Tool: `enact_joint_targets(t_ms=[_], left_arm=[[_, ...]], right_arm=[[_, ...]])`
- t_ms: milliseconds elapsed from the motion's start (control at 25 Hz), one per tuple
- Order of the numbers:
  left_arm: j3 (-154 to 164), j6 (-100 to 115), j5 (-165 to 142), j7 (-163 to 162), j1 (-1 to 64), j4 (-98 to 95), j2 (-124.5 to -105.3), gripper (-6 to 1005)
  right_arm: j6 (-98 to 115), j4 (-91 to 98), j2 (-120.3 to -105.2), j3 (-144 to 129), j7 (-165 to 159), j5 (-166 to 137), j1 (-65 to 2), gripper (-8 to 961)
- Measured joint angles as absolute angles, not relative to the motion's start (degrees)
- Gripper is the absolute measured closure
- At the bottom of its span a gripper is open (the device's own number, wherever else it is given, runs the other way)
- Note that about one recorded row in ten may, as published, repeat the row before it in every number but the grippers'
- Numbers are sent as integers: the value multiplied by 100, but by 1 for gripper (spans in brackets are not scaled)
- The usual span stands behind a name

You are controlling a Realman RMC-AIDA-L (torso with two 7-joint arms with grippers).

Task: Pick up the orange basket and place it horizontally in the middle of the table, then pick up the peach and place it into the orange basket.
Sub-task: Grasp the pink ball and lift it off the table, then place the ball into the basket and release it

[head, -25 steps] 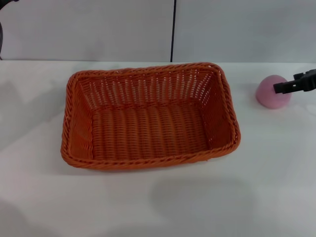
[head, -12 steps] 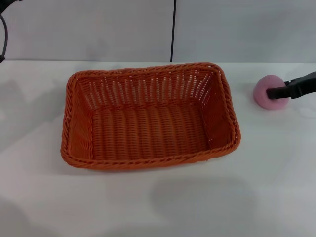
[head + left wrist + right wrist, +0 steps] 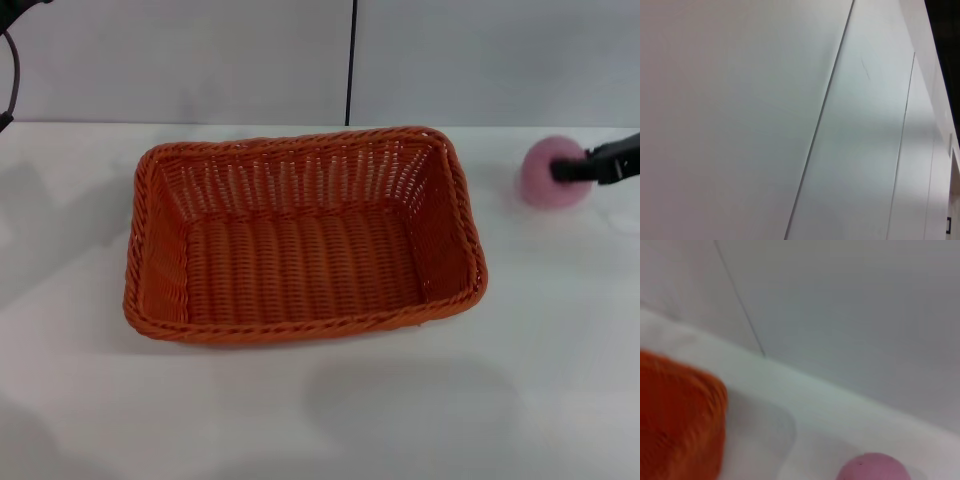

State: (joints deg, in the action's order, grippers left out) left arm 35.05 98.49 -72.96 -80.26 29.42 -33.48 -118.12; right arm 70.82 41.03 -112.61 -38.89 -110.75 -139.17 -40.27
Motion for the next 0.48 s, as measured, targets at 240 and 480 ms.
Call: enact_joint_targets(t_ms=[240,480], left_arm=[[3507,9844,-7295,-8034,2929,-3349,-11812,402],[3615,9847,-7303,-8073,2945,-3349,-11813,402]], right_arm=[[7943,5286,-11274,-3909,-11074,-12496,-3469,651],[8642,6214,-11514,-4149,-11016,-11494,-3395,705]])
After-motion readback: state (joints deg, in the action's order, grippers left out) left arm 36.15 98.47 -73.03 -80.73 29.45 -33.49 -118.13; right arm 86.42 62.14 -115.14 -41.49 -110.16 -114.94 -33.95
